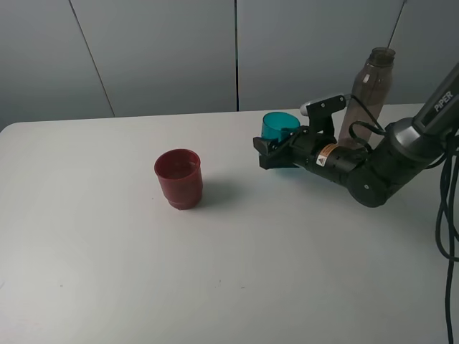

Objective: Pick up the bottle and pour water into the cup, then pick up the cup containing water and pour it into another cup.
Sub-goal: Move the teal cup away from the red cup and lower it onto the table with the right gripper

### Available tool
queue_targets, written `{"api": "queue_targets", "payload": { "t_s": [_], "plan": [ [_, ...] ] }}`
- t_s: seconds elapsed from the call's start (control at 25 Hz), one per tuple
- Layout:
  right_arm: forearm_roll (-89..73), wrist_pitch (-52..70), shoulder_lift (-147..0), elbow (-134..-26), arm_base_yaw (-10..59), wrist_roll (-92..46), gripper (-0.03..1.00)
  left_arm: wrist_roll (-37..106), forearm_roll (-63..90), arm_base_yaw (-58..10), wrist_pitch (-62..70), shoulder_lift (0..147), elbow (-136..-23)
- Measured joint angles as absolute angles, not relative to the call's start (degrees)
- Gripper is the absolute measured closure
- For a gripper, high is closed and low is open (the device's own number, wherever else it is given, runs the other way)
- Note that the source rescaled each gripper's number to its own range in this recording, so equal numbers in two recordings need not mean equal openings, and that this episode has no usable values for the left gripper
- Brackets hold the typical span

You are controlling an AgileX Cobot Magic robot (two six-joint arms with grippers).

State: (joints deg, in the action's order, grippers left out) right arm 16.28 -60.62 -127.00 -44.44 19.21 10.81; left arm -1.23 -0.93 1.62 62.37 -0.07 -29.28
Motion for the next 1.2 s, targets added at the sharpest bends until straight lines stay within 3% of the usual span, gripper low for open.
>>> {"api": "queue_targets", "payload": {
  "t_s": [0.72,0.8,0.88,0.92,1.0,1.2],
  "plan": [
    [13.98,-62.01,-130.41,-44.44,19.21,7.28,0.89,-1.11,-0.93,1.62,62.37,-0.07,-29.28],
    [13.98,-62.04,-130.41,-44.44,19.21,7.28,0.6,-1.11,-0.93,1.62,62.37,-0.07,-29.28],
    [13.98,-62.16,-130.41,-44.44,19.21,7.12,0.16,-1.11,-0.93,1.62,62.37,-0.07,-29.28],
    [14.12,-62.16,-130.41,-44.44,19.21,6.88,0.07,-1.11,-0.93,1.62,62.37,-0.07,-29.28],
    [14.46,-62.16,-130.41,-44.44,19.21,6.9,-0.01,-1.11,-0.93,1.62,62.37,-0.07,-29.28],
    [16.97,-56.42,-128.82,-43.84,19.21,6.9,-0.02,-1.11,-0.93,1.62,62.37,-0.07,-29.28]
  ]
}}
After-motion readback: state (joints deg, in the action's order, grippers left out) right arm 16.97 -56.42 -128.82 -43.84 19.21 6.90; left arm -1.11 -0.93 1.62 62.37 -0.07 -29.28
